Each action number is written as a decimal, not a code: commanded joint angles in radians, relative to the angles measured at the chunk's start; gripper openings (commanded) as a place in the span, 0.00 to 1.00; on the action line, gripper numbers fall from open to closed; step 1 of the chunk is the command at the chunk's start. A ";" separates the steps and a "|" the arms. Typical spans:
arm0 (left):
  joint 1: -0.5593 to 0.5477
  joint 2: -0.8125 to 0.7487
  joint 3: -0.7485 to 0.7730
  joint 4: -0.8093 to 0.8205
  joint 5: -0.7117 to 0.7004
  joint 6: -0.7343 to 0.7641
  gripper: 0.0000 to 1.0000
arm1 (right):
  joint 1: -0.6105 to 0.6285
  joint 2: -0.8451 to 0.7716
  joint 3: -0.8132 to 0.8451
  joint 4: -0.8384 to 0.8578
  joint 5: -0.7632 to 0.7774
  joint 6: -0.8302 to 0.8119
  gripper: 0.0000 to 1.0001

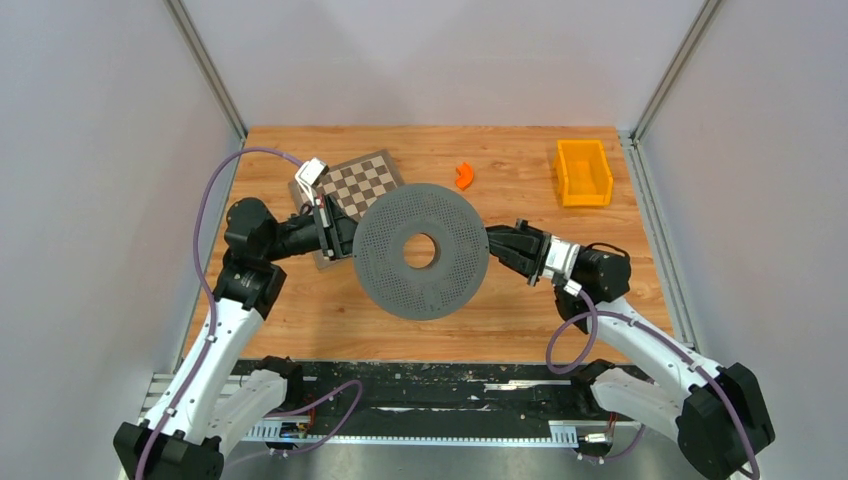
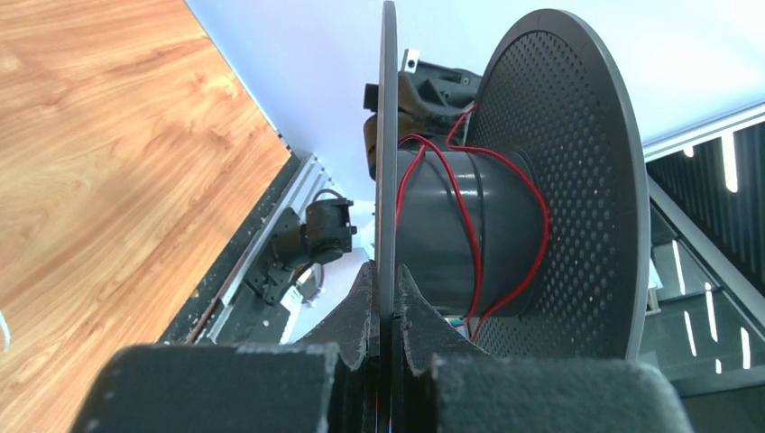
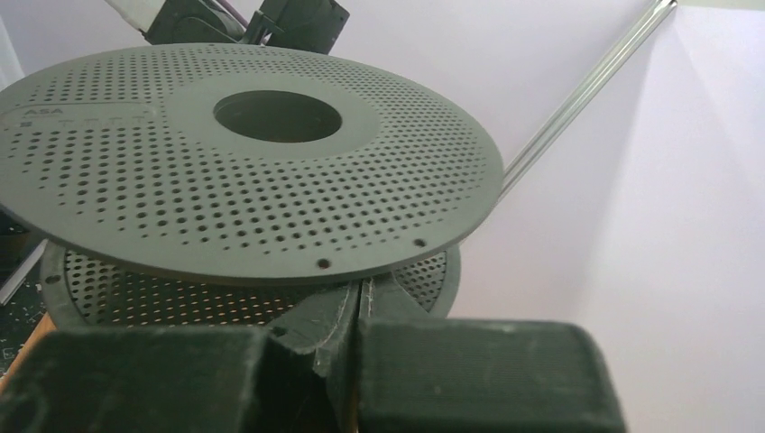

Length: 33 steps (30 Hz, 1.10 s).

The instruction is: Wrap the cables

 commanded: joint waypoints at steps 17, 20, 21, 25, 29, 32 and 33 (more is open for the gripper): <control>0.007 -0.018 -0.030 0.188 -0.051 -0.166 0.00 | 0.087 -0.070 -0.036 -0.182 0.171 -0.127 0.00; 0.007 -0.015 -0.035 0.180 -0.056 -0.161 0.00 | 0.095 -0.068 -0.037 -0.185 0.192 -0.129 0.00; 0.007 -0.015 -0.038 0.180 -0.057 -0.160 0.00 | 0.098 -0.072 -0.037 -0.187 0.200 -0.126 0.00; 0.007 -0.008 -0.046 0.176 -0.061 -0.151 0.00 | 0.109 -0.102 -0.043 -0.178 0.255 -0.105 0.00; 0.006 -0.008 -0.040 0.094 -0.076 -0.095 0.00 | 0.110 -0.128 -0.061 -0.131 0.312 -0.066 0.00; 0.006 -0.013 -0.037 0.055 -0.088 -0.066 0.00 | 0.110 -0.136 -0.066 -0.114 0.326 -0.048 0.00; 0.007 -0.014 -0.036 0.038 -0.091 -0.056 0.00 | 0.110 -0.138 -0.068 -0.113 0.325 -0.043 0.00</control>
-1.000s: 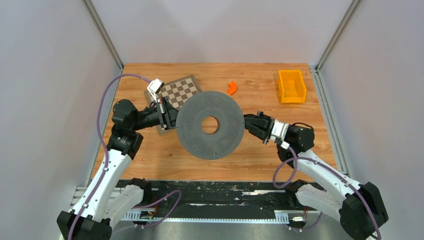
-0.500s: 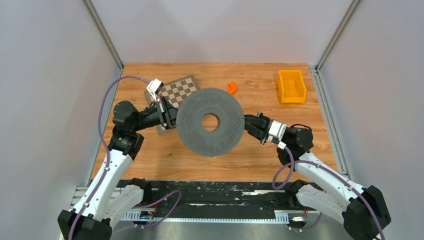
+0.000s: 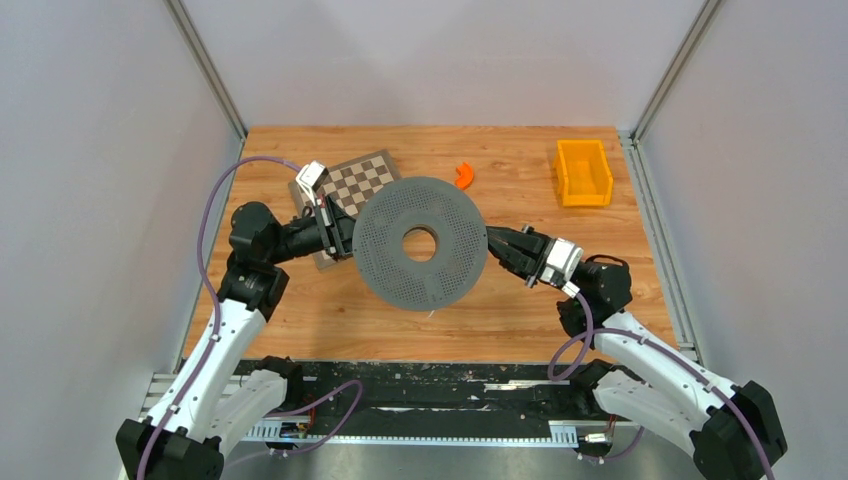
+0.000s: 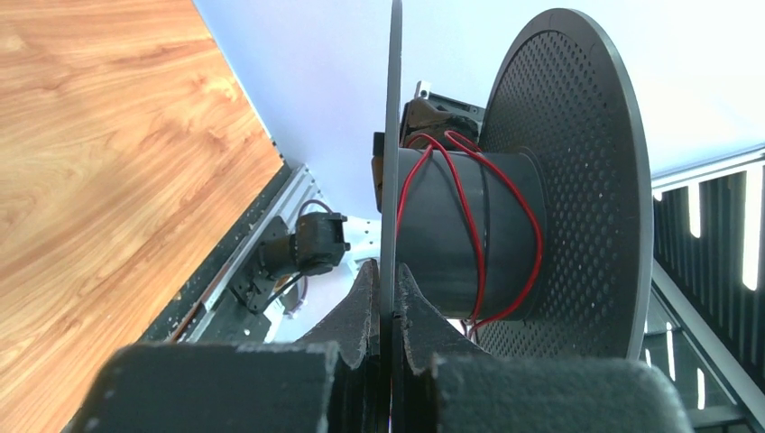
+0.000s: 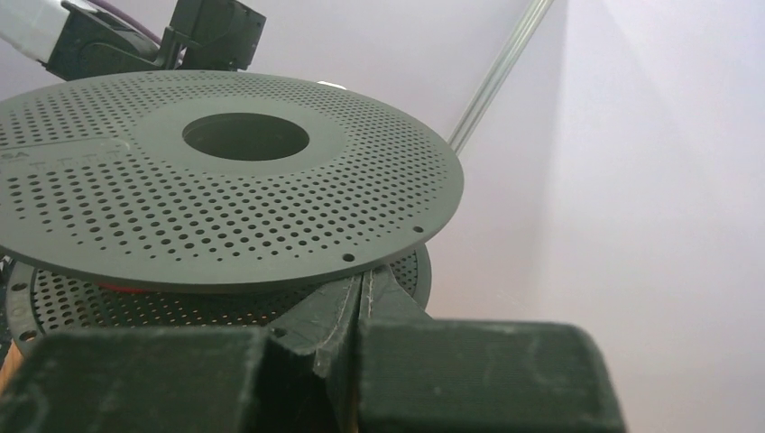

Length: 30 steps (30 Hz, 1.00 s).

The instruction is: Wrap the cables

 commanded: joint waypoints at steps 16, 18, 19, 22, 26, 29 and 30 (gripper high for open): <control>0.006 -0.046 0.030 -0.027 -0.053 0.056 0.00 | 0.005 -0.012 0.005 -0.166 0.146 0.089 0.30; 0.005 -0.048 0.030 -0.023 -0.052 0.052 0.00 | 0.004 -0.016 0.011 -0.228 0.174 0.091 0.30; 0.005 -0.048 0.029 -0.019 -0.052 0.050 0.00 | 0.004 -0.026 0.005 -0.235 0.187 0.099 0.30; 0.005 -0.049 0.024 -0.011 -0.052 0.045 0.00 | 0.003 -0.062 -0.005 -0.256 0.238 0.122 0.31; 0.007 -0.056 0.022 -0.007 -0.051 0.043 0.00 | -0.002 -0.101 0.049 -0.416 0.342 0.098 0.35; 0.007 -0.062 0.023 -0.022 -0.047 0.063 0.00 | -0.007 -0.125 0.102 -0.584 0.485 0.099 0.35; 0.008 -0.065 0.032 -0.041 -0.053 0.096 0.00 | -0.012 -0.129 0.119 -0.641 0.542 0.112 0.35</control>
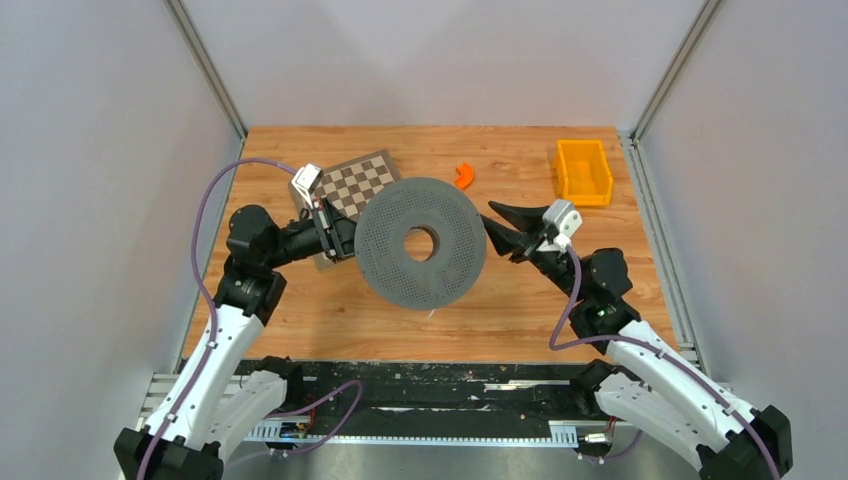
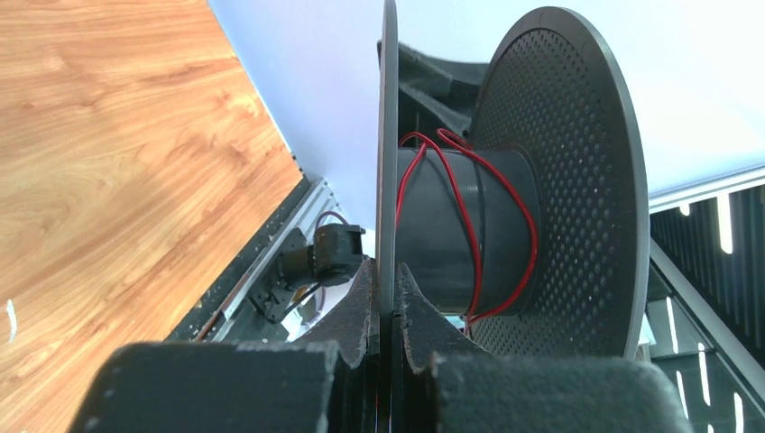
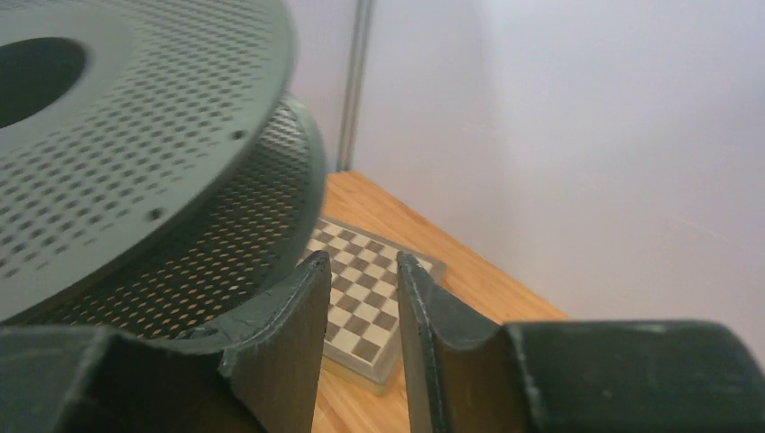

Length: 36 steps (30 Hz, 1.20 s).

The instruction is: Wrap the cables

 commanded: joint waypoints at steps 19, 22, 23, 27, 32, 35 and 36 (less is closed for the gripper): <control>-0.071 0.389 0.046 0.023 -0.272 0.315 0.00 | -0.040 -0.166 0.331 -0.712 0.331 0.292 0.45; -0.138 0.576 0.099 0.088 -0.322 0.340 0.00 | -0.041 -0.174 0.320 -0.741 0.347 0.294 0.45; -0.161 0.612 0.138 0.091 -0.335 0.360 0.00 | -0.041 -0.176 0.314 -0.742 0.350 0.293 0.45; -0.180 0.845 0.215 0.252 -0.288 0.284 0.00 | -0.040 -0.170 0.314 -0.751 0.336 0.285 0.46; -0.196 1.024 0.338 0.280 -0.259 0.254 0.00 | -0.041 -0.158 0.303 -0.755 0.328 0.295 0.45; -0.206 1.119 0.386 0.292 -0.237 0.243 0.01 | -0.041 -0.147 0.298 -0.754 0.322 0.296 0.45; -0.208 1.135 0.411 0.286 -0.238 0.248 0.02 | -0.041 -0.143 0.296 -0.754 0.322 0.296 0.45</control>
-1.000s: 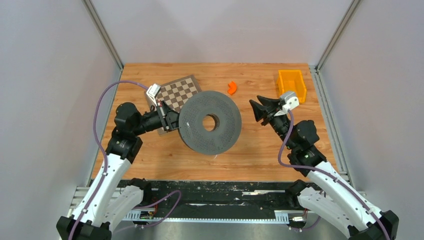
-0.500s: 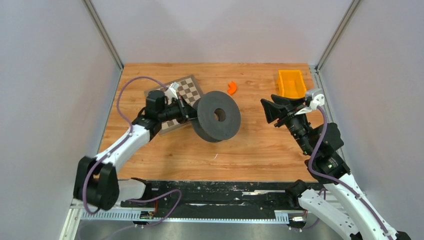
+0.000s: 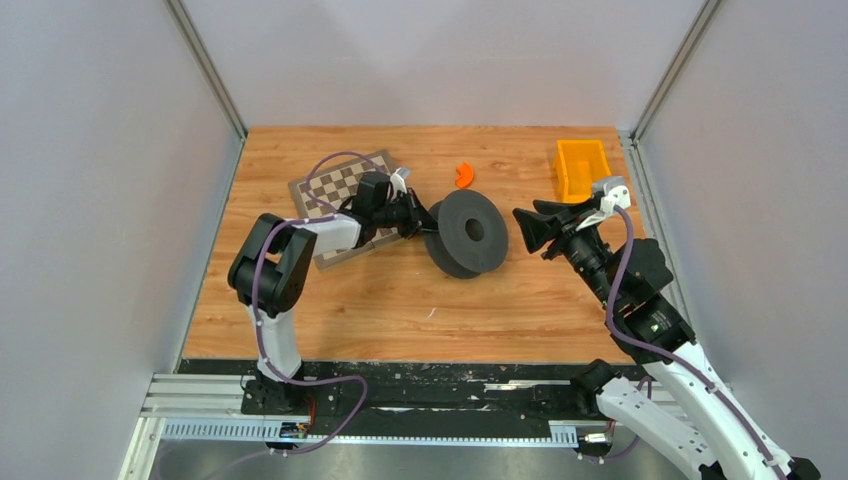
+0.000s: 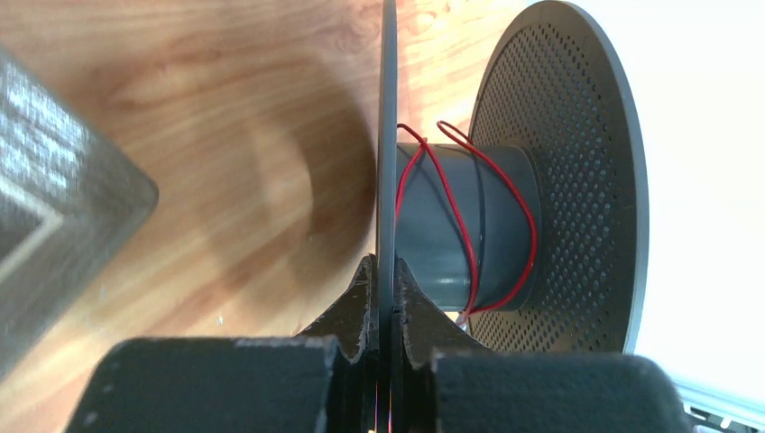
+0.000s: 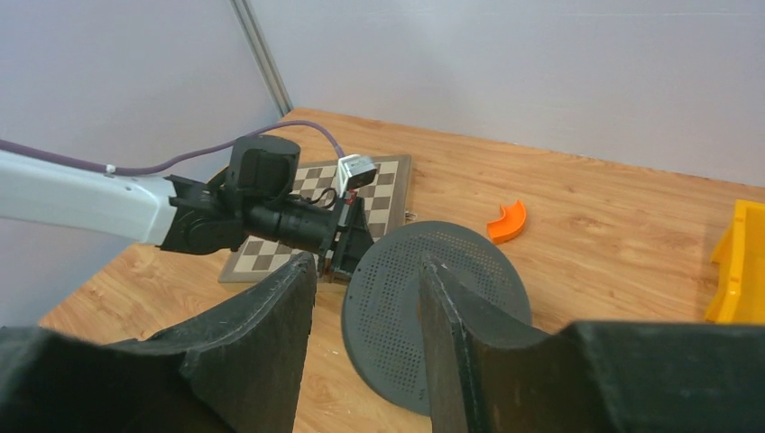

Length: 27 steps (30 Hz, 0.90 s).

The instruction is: Wrap the cables

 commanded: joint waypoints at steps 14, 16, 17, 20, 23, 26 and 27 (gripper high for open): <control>-0.019 0.143 0.206 0.012 0.080 0.044 0.21 | -0.001 0.112 -0.138 0.095 -0.017 -0.009 0.49; -0.018 0.130 0.206 -0.008 0.084 0.057 0.24 | -0.001 0.128 -0.154 0.112 -0.017 -0.010 0.50; -0.018 0.126 0.207 -0.020 0.075 0.077 0.25 | -0.001 0.132 -0.156 0.118 -0.018 -0.012 0.50; -0.014 0.106 0.204 -0.082 0.058 0.112 0.27 | -0.002 0.128 -0.148 0.123 -0.058 -0.012 0.50; -0.004 0.093 0.179 -0.085 0.056 0.115 0.28 | -0.001 0.119 -0.147 0.123 -0.062 -0.011 0.51; 0.011 0.076 0.166 -0.097 0.046 0.120 0.30 | -0.001 0.118 -0.150 0.123 -0.074 -0.008 0.51; 0.014 0.072 0.166 -0.110 0.042 0.130 0.30 | -0.002 0.118 -0.151 0.122 -0.077 -0.007 0.51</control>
